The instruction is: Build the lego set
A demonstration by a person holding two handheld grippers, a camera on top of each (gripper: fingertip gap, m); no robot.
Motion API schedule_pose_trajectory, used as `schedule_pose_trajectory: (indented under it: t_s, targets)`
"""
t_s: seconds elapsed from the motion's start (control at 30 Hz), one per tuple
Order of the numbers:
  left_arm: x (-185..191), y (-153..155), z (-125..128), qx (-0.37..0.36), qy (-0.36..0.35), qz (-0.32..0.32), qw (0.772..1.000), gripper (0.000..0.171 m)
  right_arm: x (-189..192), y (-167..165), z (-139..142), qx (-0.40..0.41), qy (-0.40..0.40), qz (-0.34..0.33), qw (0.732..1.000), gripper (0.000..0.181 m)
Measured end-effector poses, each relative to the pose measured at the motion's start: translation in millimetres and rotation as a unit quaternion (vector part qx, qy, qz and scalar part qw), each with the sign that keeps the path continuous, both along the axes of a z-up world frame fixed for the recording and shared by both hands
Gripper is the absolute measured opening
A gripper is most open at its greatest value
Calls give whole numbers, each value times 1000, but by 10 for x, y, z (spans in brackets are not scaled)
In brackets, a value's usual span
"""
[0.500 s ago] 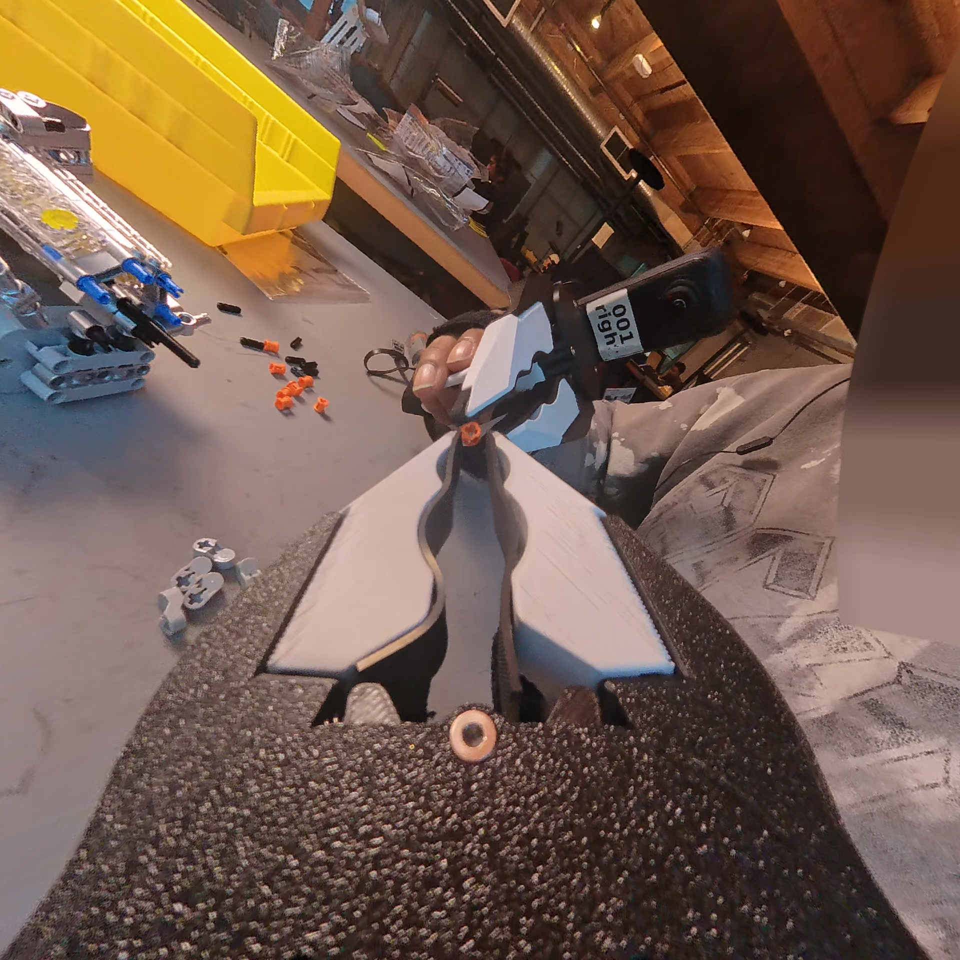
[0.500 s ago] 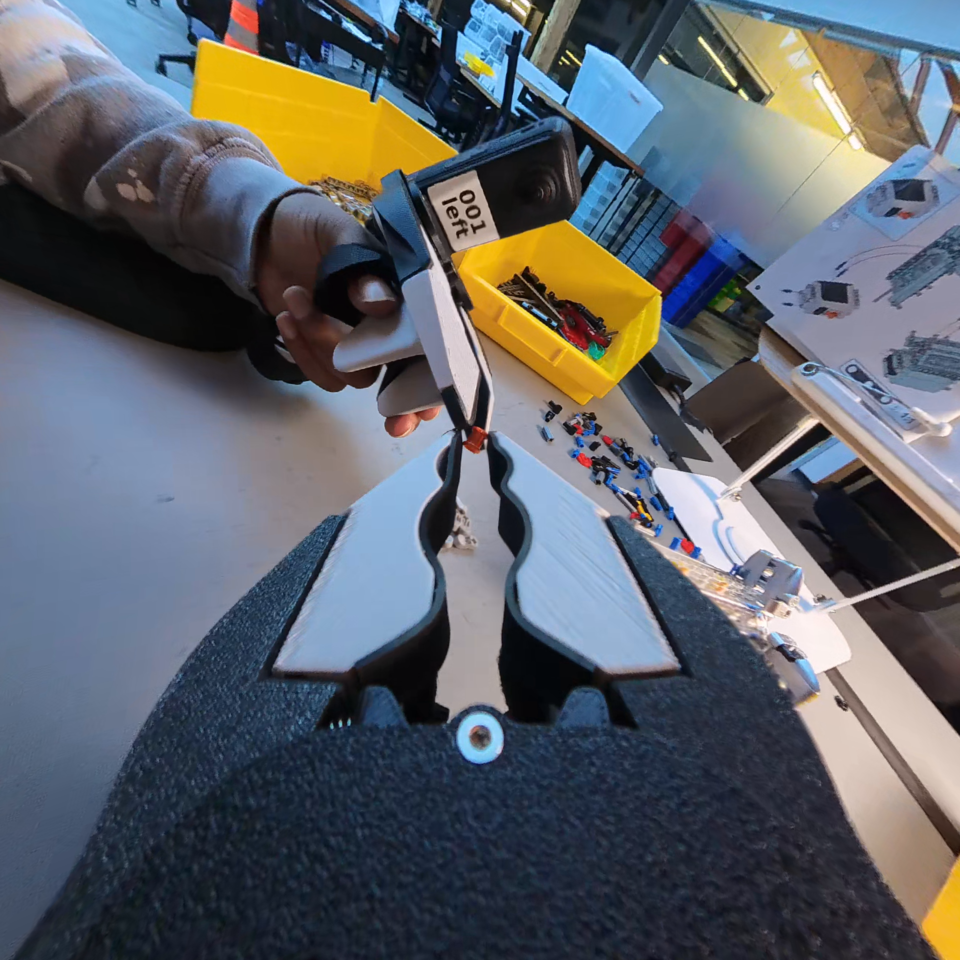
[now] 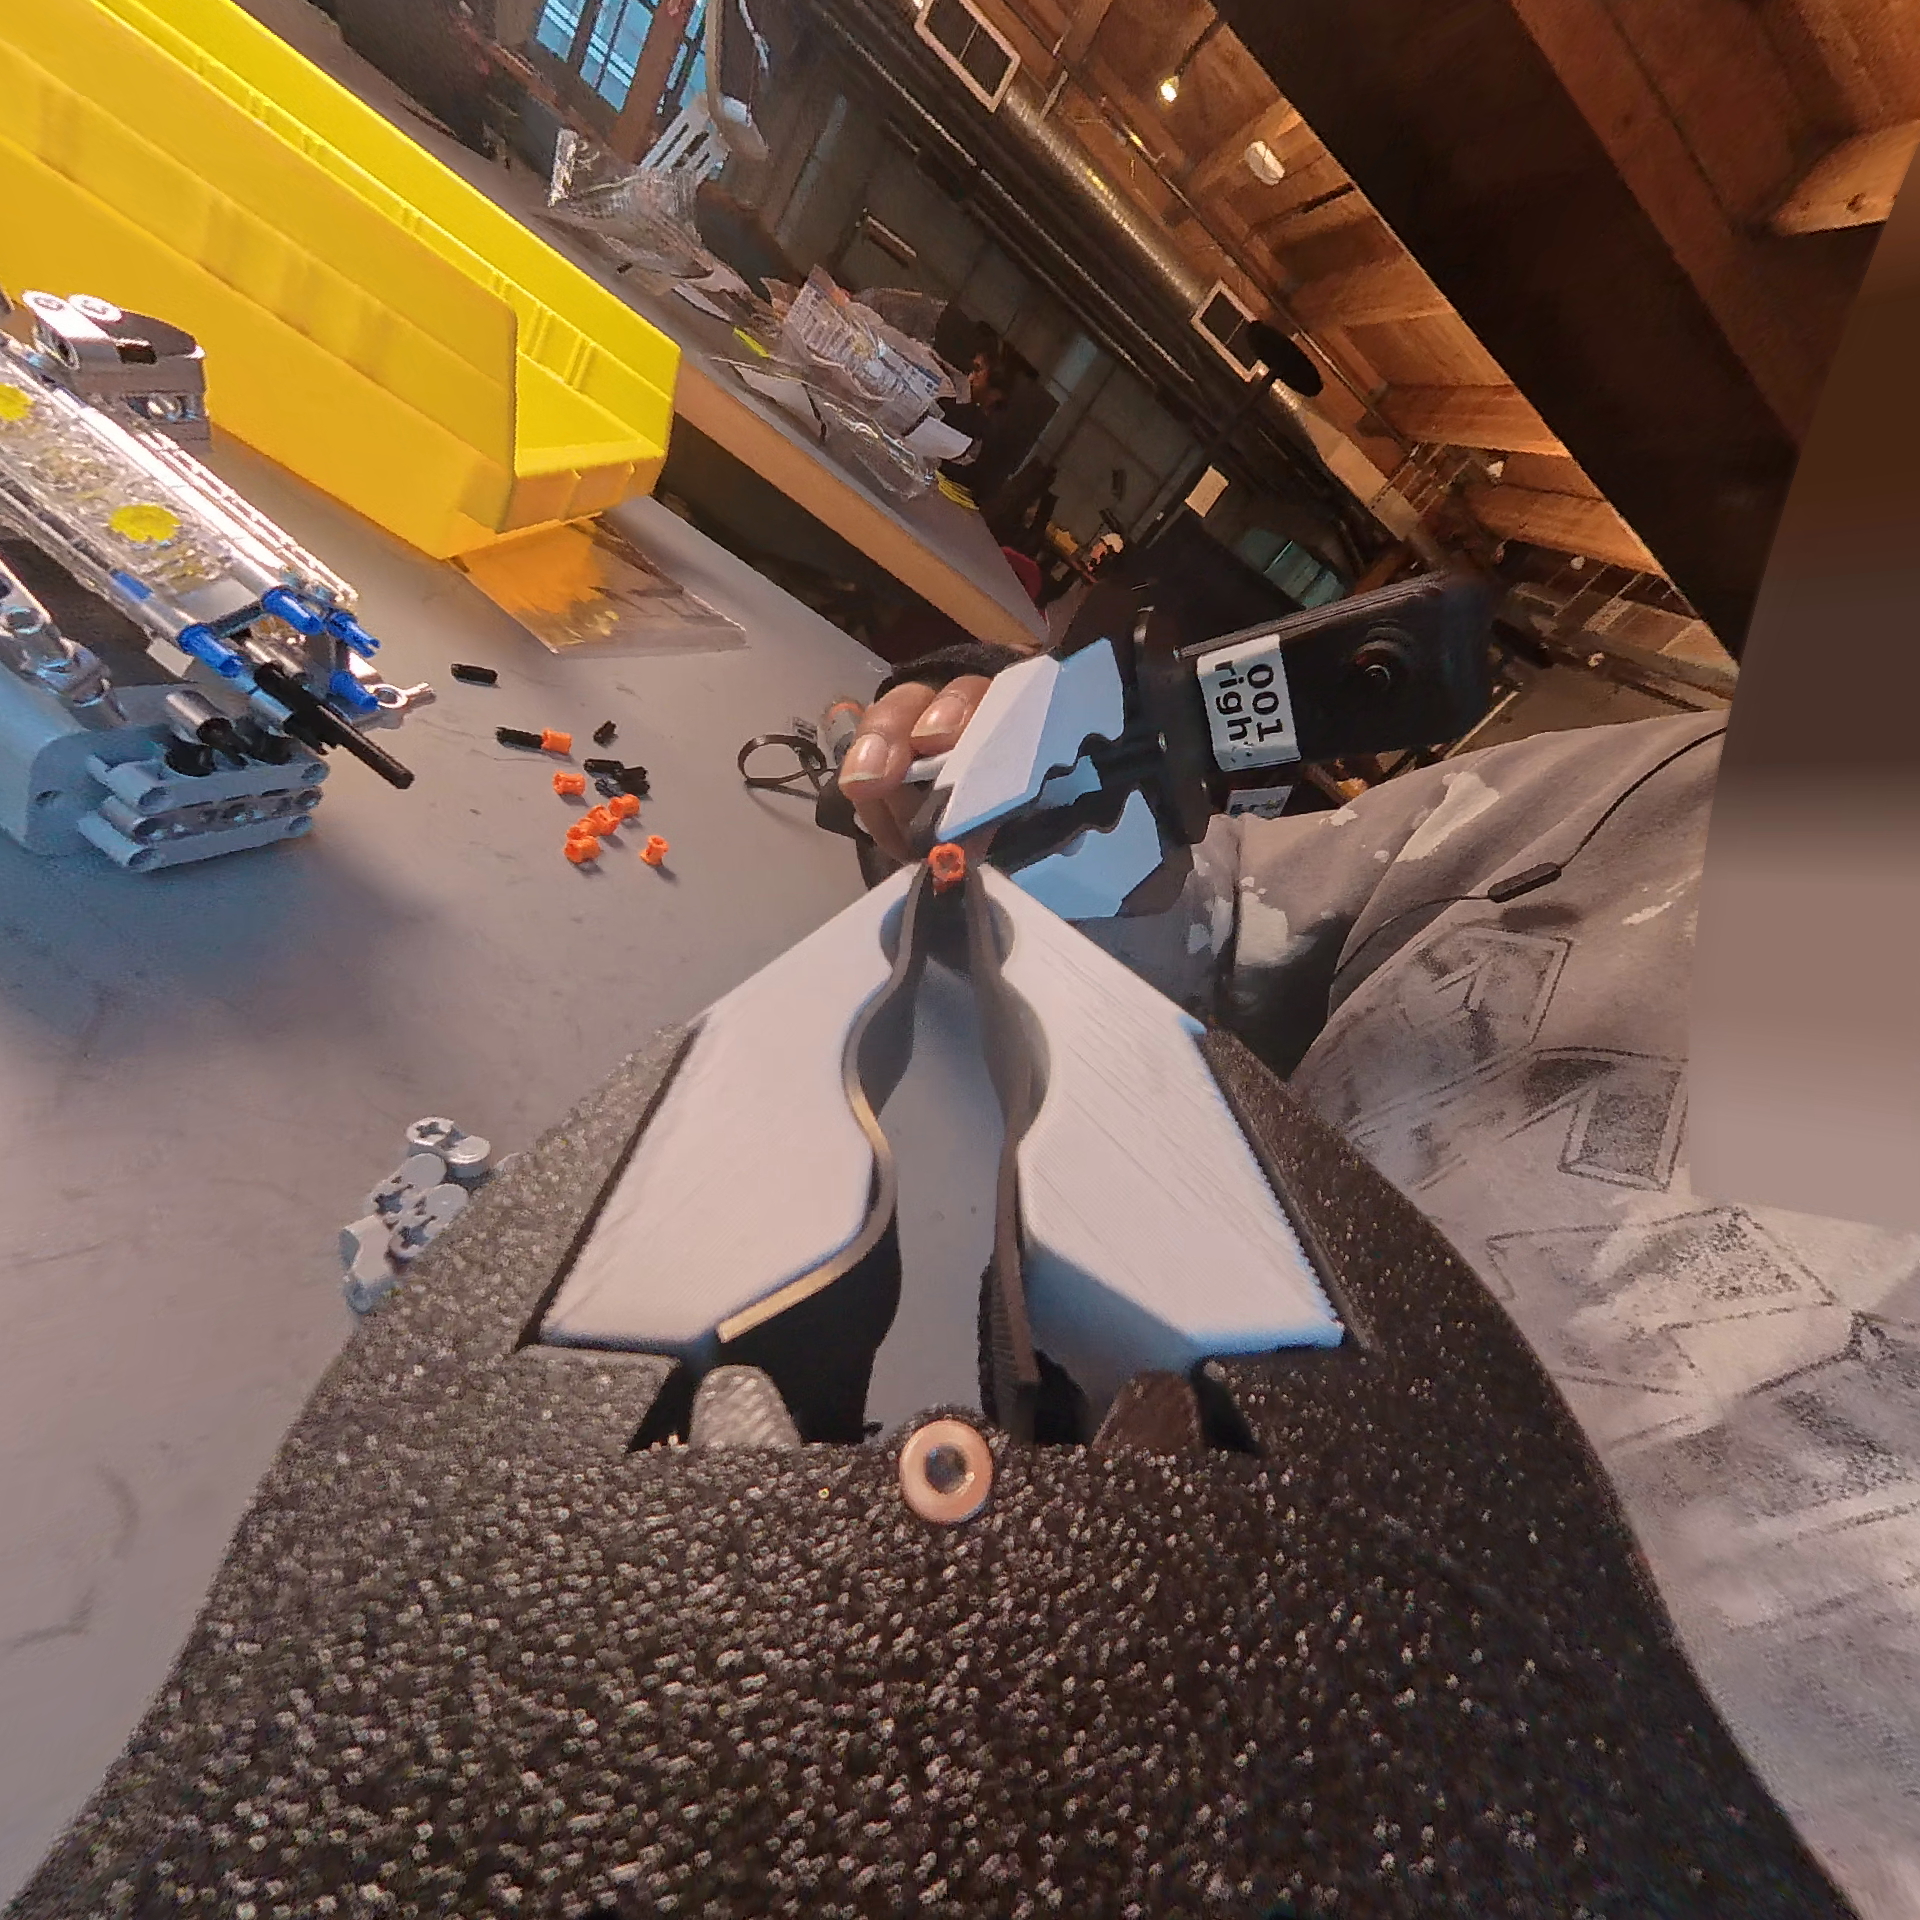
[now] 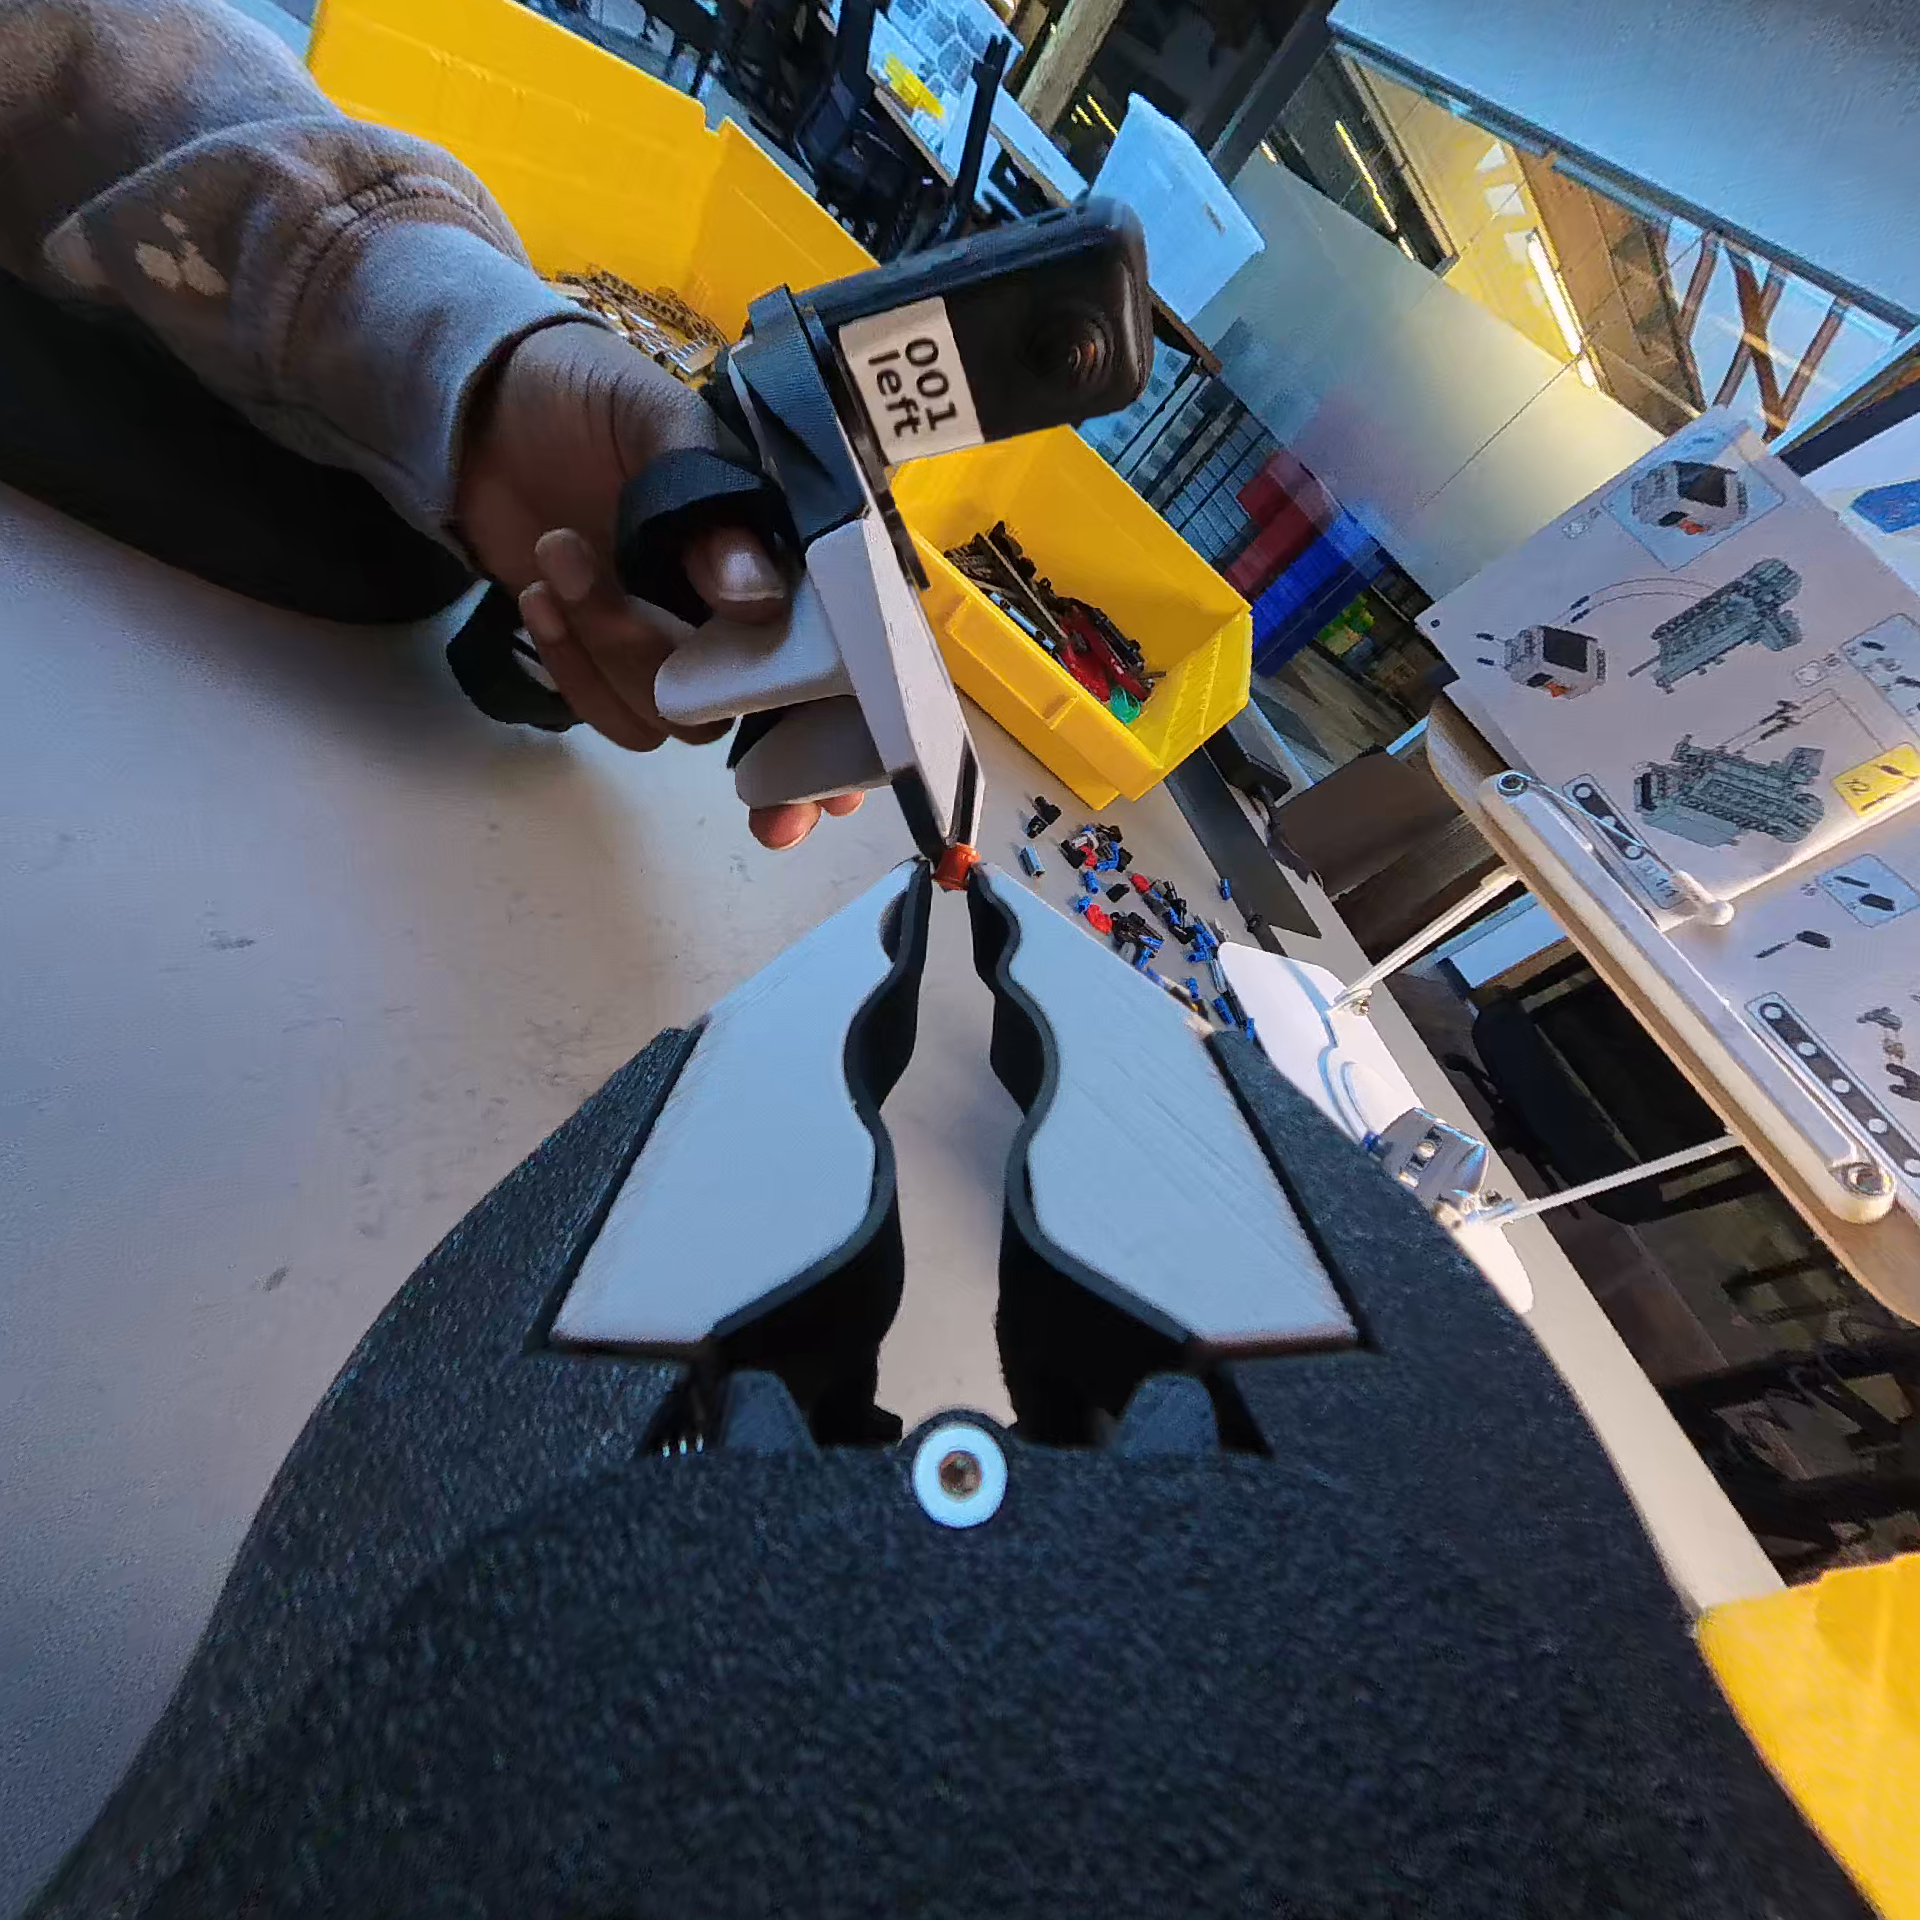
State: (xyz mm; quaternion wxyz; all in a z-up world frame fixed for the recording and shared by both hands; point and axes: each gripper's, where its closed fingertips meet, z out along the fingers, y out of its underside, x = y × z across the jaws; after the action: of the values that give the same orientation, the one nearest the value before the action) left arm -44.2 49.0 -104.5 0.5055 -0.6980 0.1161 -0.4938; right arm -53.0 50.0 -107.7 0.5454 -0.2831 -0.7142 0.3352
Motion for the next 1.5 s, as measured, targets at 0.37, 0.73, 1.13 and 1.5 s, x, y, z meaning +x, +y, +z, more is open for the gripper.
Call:
schedule_pose_trajectory:
  t_s: [0.37,0.73,1.13,1.5]
  targets:
    - [-103,61,-165,77,222,66,970,3,12,-29,-70,-20,-23,17,999,2]
    - [-43,-6,-908,-33,392,7,919,4,57,152,-739,-88,-236,-13,968,18]
    - [-50,5,-1025,-52,407,-3,912,9,78,164,-980,-85,-325,18,942,15]
    - [-211,-103,-1047,-32,435,-17,900,9,32,7,-950,-41,-390,101,914,13]
